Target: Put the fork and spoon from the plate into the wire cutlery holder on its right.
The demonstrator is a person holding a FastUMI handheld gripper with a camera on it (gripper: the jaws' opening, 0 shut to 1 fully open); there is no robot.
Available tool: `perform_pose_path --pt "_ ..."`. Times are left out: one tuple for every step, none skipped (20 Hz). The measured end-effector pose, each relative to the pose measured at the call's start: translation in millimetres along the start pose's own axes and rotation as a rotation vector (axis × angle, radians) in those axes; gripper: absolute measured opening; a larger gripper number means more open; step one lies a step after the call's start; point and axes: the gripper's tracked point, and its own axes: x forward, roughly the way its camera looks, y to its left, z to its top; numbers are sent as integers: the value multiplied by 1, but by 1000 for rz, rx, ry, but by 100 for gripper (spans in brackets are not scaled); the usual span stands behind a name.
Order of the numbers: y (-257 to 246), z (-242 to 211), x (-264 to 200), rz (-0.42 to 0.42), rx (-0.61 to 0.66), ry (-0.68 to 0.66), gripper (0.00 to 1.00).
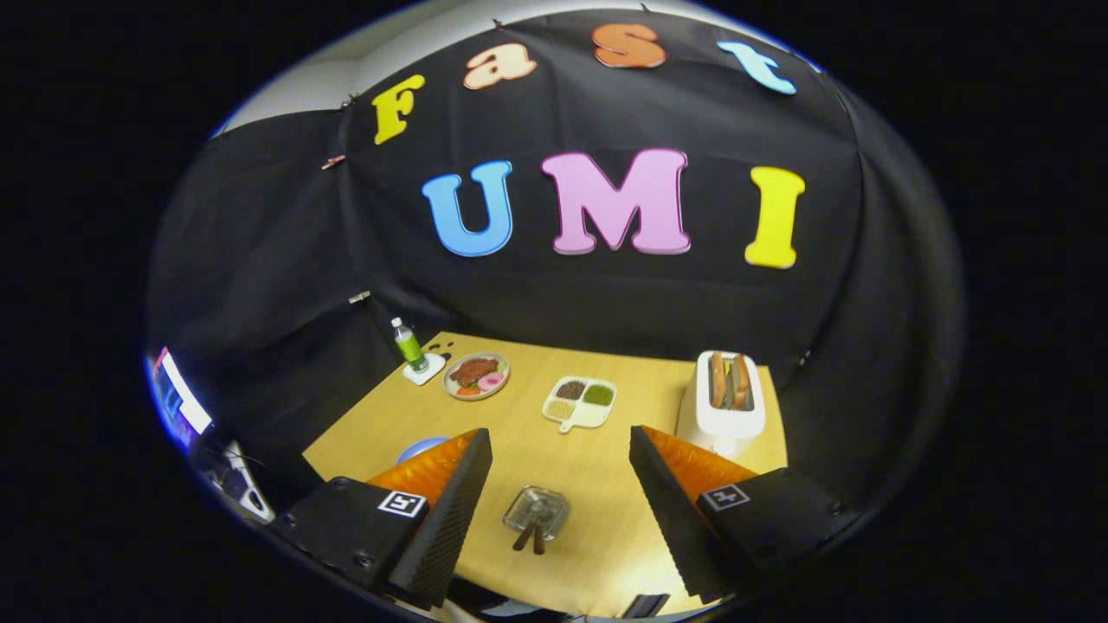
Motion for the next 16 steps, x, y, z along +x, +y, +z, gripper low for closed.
perform_pose_path --pt "5 8 -4 -8 -22 -52 99" --pt "16 17 -9 -7 -39 -94 99" --pt "22 23 -13 -11 -58 -127 99" --pt "23 29 -18 -24 -69 -167 99" --pt "24 38 -23 -41 -66 -212 98" --pt "27 47 -26 -51 -56 -255 98" --pt "29 51 -28 -60 -46 -281 96" --pt "29 52 -28 -69 -38 -292 96" --pt "29 53 -28 -76 -30 -300 96" --pt "32 54 -28 -77 -21 -301 96" --pt "35 57 -28 -74 -12 -311 96" --pt "38 59 -28 -68 0 -314 96" --pt "39 57 -27 -66 9 -312 96" --pt "40 56 -26 -62 19 -305 96" --pt "40 54 -25 -64 27 -297 96" --pt "40 52 -23 -66 36 -290 96"
